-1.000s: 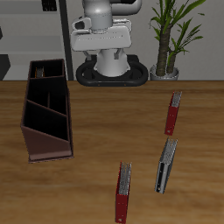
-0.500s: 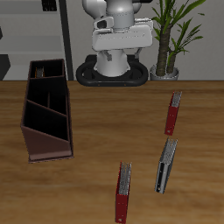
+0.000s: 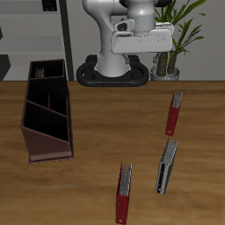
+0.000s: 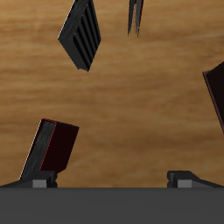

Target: Place the orange book into the right desk caddy's right compartment and place the left red book into the right desk caddy's right compartment

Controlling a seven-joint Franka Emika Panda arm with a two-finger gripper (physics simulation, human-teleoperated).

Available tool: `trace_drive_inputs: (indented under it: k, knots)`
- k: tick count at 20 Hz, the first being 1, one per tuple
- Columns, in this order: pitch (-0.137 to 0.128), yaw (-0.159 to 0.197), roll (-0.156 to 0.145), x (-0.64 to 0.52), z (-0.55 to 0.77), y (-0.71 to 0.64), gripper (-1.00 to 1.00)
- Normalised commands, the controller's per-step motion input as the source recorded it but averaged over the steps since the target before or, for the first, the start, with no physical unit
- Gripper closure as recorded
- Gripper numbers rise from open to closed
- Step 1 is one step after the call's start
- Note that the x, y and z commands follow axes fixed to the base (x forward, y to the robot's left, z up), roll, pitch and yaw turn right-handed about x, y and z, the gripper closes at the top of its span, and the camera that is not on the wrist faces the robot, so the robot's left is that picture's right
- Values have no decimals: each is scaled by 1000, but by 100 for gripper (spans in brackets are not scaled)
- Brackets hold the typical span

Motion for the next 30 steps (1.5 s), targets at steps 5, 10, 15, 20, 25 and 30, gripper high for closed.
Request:
trace_drive_inputs:
  k: [5,10,15,20,25,30]
  knots:
    - [12,-10,15,91,-93,393,-100]
    - [34,-54,7,104,-280,396,-100]
    - [-13,-12,2,68,-125,289,-100]
    - [30,-43,-22,183,-130,191,-100]
    - [-1,-2,20,11,-102,226,-100]
    - [-1,-21,-29,35,-73,19,-100]
